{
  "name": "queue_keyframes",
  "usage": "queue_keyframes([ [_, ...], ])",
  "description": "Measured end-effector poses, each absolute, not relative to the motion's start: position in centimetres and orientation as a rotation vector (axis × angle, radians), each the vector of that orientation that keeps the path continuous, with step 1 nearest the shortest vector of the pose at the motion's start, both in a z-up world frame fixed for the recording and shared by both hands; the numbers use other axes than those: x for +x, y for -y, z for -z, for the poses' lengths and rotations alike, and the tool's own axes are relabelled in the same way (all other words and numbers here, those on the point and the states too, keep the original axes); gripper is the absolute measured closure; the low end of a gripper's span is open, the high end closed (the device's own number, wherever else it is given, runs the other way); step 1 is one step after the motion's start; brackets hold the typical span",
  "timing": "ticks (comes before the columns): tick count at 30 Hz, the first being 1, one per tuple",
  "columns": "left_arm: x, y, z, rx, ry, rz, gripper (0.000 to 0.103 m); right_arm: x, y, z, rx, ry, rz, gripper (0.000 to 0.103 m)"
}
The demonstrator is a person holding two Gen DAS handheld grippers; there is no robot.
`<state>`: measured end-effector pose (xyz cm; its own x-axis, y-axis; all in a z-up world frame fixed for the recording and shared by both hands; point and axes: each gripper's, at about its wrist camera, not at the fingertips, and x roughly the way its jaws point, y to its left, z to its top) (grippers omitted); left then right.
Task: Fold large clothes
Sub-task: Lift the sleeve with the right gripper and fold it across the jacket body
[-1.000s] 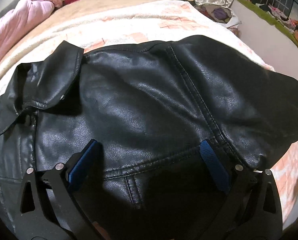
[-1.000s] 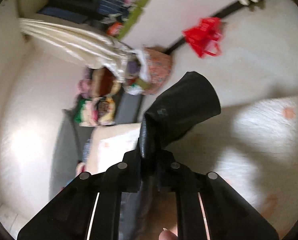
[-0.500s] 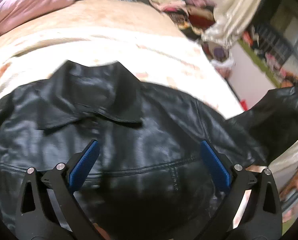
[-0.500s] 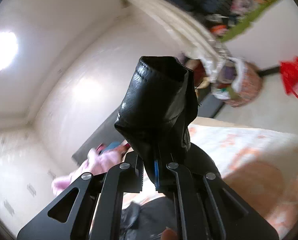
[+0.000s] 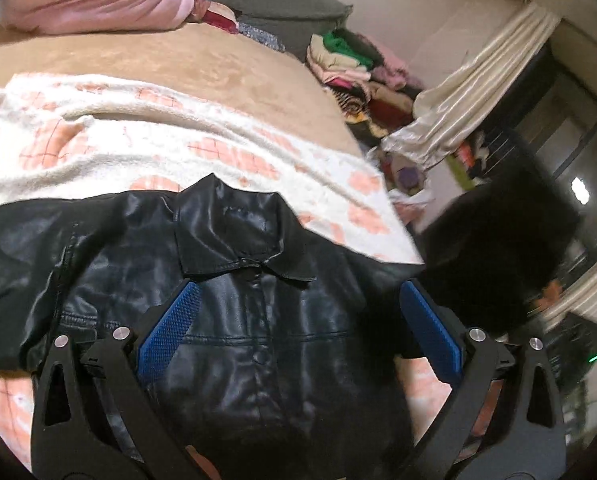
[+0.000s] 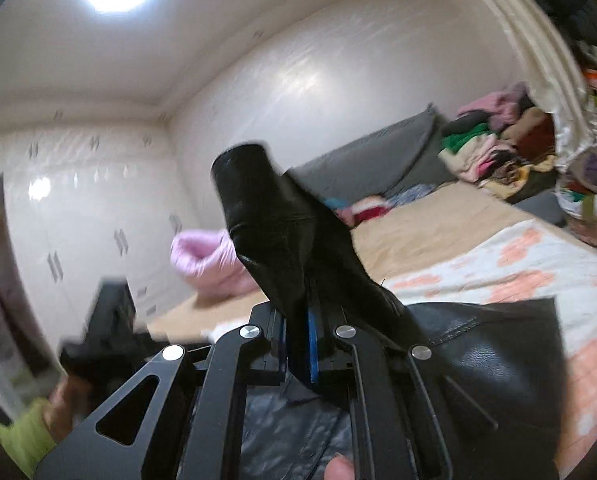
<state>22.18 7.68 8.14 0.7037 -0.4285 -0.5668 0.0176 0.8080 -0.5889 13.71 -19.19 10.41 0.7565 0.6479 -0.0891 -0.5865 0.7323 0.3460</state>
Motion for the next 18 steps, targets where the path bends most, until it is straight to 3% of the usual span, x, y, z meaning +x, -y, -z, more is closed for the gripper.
queue_keyframes([
  [9, 20.2, -12.0, -9.3, -0.731, -0.742, 0.321, 0.009, 12.5, 9.8, -7.0, 0.096, -0.314, -0.749, 0.096],
  [18, 18.9, -14.5, -7.0, -0.804, -0.754, 0.337, 0.009, 12.7, 5.9, -3.2, 0.007, -0.43, -0.792, 0.096],
])
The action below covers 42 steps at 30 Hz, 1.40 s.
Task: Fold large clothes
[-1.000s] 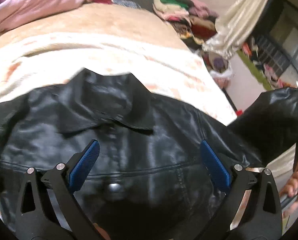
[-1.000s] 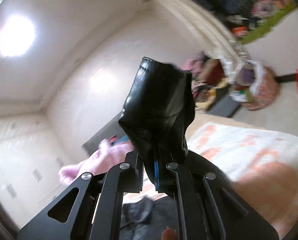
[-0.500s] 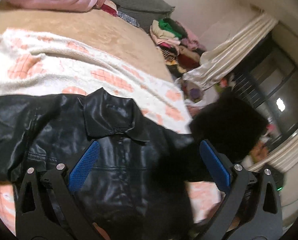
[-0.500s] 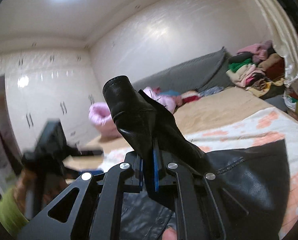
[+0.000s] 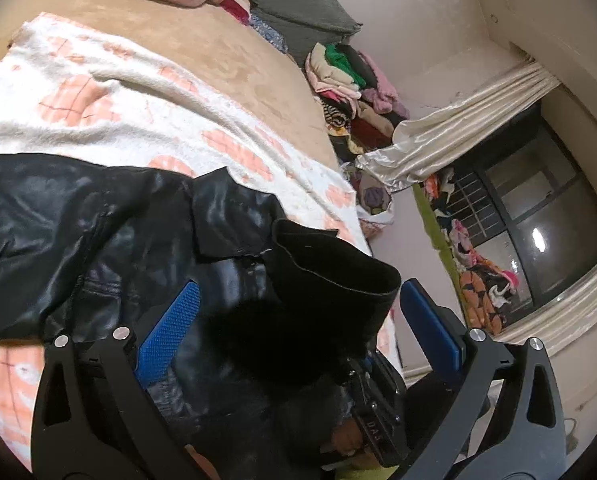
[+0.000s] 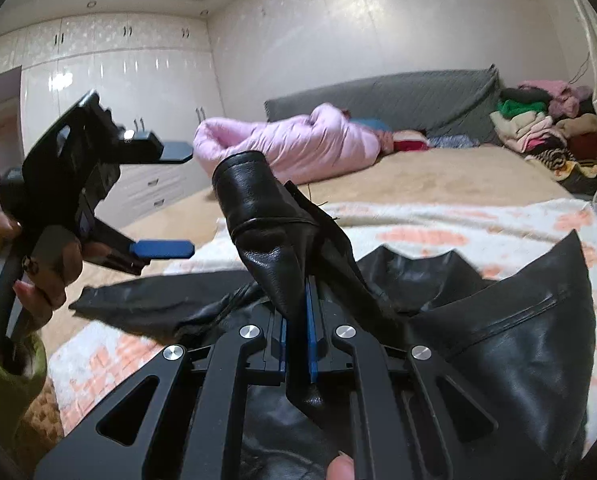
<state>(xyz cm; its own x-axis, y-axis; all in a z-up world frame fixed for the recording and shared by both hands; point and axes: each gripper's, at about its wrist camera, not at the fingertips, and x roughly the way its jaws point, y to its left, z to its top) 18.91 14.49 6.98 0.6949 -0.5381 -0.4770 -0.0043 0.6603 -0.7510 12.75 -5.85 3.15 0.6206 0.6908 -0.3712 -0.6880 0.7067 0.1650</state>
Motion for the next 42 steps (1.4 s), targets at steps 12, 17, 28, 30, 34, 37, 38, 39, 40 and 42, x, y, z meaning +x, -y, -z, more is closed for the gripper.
queue_keyframes([
  [12, 18.1, -16.4, 0.4, -0.886, -0.884, 0.347, 0.009, 11.6, 0.9, 1.2, -0.167, -0.562, -0.871, 0.084],
  [17, 17.5, -16.6, 3.1, -0.891, -0.964, 0.321, 0.009, 10.6, 0.0, 2.5, -0.219, -0.668, -0.945, 0.011],
  [28, 16.8, -15.3, 5.2, -0.705, -1.041, 0.193, 0.075, 14.6, 8.4, -1.5, -0.117, -0.624, -0.727, 0.026],
  [30, 16.4, -14.8, 4.2, -0.645, -1.016, 0.19, 0.08, 16.0, 11.1, -2.1, -0.069, -0.612, -0.648, 0.036],
  [34, 15.9, -13.1, -1.2, -0.467, -0.866, 0.216, 0.083, 17.9, 15.8, -3.1, 0.001, -0.579, -0.482, 0.04],
  [37, 16.2, -12.3, -5.1, -0.368, -0.768, 0.226, 0.084, 19.4, 18.9, -3.8, 0.065, -0.572, -0.384, 0.045],
  [38, 16.3, -12.4, -6.2, -0.352, -0.737, 0.233, 0.084, 19.8, 19.9, -3.9, 0.087, -0.573, -0.361, 0.046],
  [39, 16.4, -12.8, -6.9, -0.351, -0.714, 0.23, 0.084, 20.5, 20.8, -4.1, 0.108, -0.578, -0.342, 0.049],
  [40, 16.6, -13.5, -7.4, -0.347, -0.692, 0.221, 0.084, 20.9, 21.2, -3.9, 0.112, -0.586, -0.333, 0.052],
  [42, 17.0, -14.5, -7.3, -0.341, -0.656, 0.194, 0.085, 22.0, 21.4, -3.4, 0.09, -0.608, -0.311, 0.053],
])
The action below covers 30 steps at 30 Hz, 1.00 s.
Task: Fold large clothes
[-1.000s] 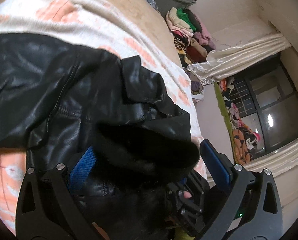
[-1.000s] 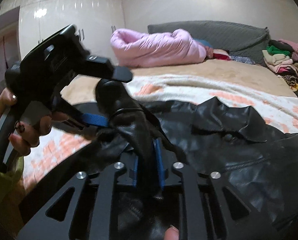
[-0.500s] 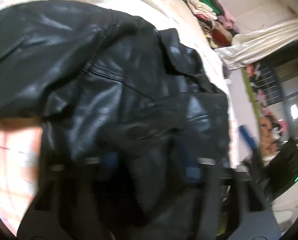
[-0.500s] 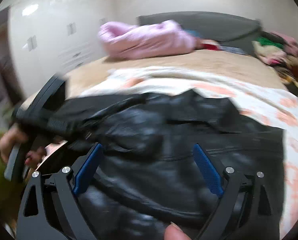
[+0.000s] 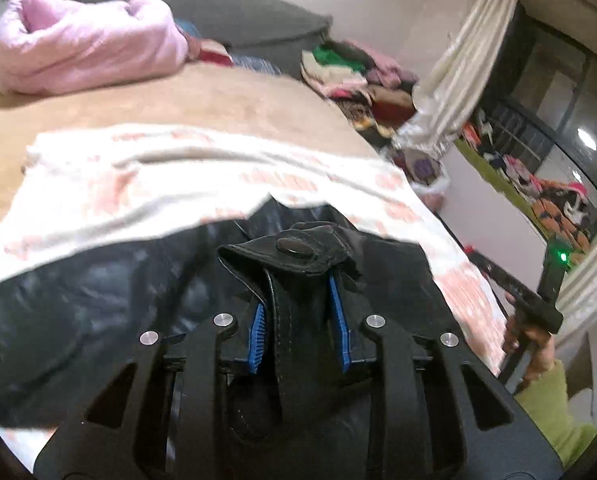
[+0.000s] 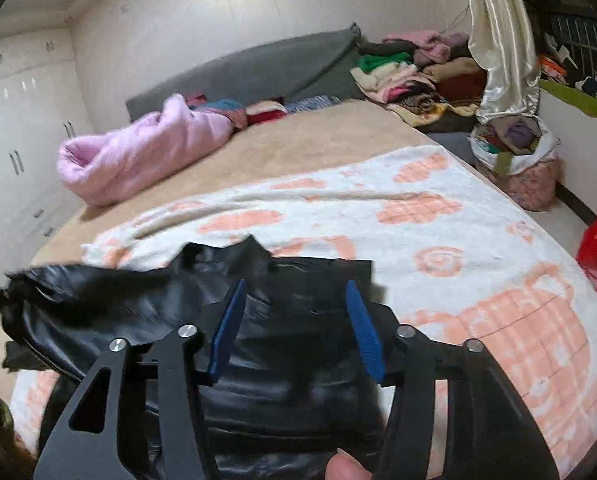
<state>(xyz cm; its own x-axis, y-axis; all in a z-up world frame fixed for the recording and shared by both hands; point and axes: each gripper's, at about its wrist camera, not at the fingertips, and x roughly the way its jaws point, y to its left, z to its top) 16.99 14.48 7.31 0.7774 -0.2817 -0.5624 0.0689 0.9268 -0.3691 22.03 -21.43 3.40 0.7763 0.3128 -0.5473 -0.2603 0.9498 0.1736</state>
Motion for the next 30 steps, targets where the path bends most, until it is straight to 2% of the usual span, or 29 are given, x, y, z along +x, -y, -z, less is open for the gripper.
queue_keyframes([
  [7, 17.3, -14.6, -4.5, -0.248, -0.685, 0.137, 0.085, 24.9, 19.9, 0.8, 0.07, -0.707, -0.302, 0.058],
  [10, 17.1, -14.0, -3.8, -0.308, -0.697, 0.198, 0.085, 24.5, 18.8, 1.4, 0.037, -0.722, -0.313, 0.058],
  [14, 14.4, -10.5, -7.5, -0.314, -0.591, 0.38, 0.086, 23.8, 19.2, 0.8, 0.054, -0.686, -0.307, 0.057],
  [18, 12.7, -9.3, -10.4, -0.182, -0.484, 0.274, 0.086, 23.5, 19.8, 0.2, 0.095, -0.659, -0.325, 0.057],
  [21, 14.6, -11.7, -7.8, -0.242, -0.57, 0.199, 0.088, 23.3, 18.8, 0.5, 0.049, -0.666, -0.334, 0.057],
  [26, 17.4, -15.9, -0.5, -0.363, -0.816, 0.059, 0.088, 23.5, 17.1, 1.7, -0.03, -0.699, -0.336, 0.057],
  [30, 17.8, -16.6, 2.7, -0.351, -0.902, -0.002, 0.084, 24.7, 17.0, 4.2, -0.085, -0.816, -0.277, 0.058],
])
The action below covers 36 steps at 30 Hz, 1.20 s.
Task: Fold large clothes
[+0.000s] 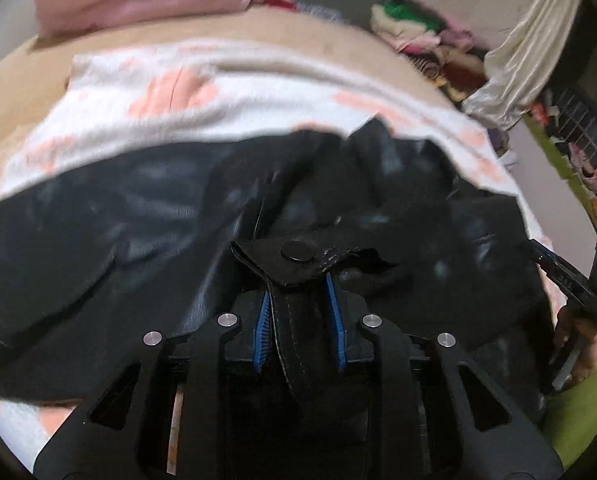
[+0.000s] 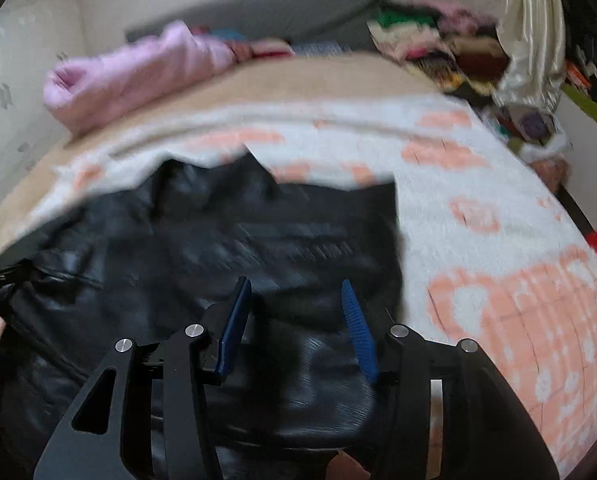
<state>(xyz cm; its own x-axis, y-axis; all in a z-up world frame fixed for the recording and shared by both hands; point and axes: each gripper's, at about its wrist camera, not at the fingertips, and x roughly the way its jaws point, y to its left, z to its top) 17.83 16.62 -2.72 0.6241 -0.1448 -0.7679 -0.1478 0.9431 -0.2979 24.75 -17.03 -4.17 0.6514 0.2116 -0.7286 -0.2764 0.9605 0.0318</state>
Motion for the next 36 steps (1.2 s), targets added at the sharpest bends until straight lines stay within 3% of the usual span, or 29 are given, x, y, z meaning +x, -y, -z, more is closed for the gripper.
queue_keyframes([
  [2, 17.7, -16.6, 3.0, -0.329, -0.909, -0.009, 0.074, 25.6, 17.8, 5.9, -0.082, -0.885, -0.229, 0.061],
  [6, 17.6, -16.6, 3.0, -0.315, -0.915, -0.012, 0.068, 25.6, 18.1, 6.3, -0.055, -0.897, -0.218, 0.058],
  [8, 17.0, -16.6, 1.6, -0.32, -0.864, -0.009, 0.062, 25.0, 18.1, 5.3, -0.036, -0.879, -0.243, 0.053],
  [13, 14.5, -15.0, -3.2, -0.193, -0.687, -0.032, 0.055, 22.2, 16.5, 2.9, -0.013, -0.813, -0.375, 0.053],
  [17, 14.9, -12.0, -1.0, -0.166, -0.798, 0.057, 0.048, 20.4, 14.0, 3.0, -0.08, -0.822, -0.441, 0.047],
  [20, 15.8, -11.0, 2.3, -0.143, -0.905, 0.032, 0.029, 19.9, 12.7, 4.2, -0.121, -0.863, -0.454, 0.044],
  [26, 15.8, -12.3, 4.8, -0.238, -0.963, 0.045, 0.022, 20.0, 11.7, 6.6, -0.161, -0.922, -0.408, 0.039],
  [28, 15.0, -12.8, 4.2, -0.254, -0.947, 0.046, 0.02, 19.6, 11.6, 5.8, -0.152, -0.893, -0.42, 0.031],
  [30, 14.1, -13.2, 3.3, -0.251, -0.914, 0.037, 0.009, 19.0, 11.6, 4.9, -0.133, -0.856, -0.437, 0.023],
  [36, 11.6, -15.0, 1.5, -0.311, -0.858, 0.01, 0.009, 16.7, 10.4, 2.1, -0.148, -0.74, -0.444, 0.007],
])
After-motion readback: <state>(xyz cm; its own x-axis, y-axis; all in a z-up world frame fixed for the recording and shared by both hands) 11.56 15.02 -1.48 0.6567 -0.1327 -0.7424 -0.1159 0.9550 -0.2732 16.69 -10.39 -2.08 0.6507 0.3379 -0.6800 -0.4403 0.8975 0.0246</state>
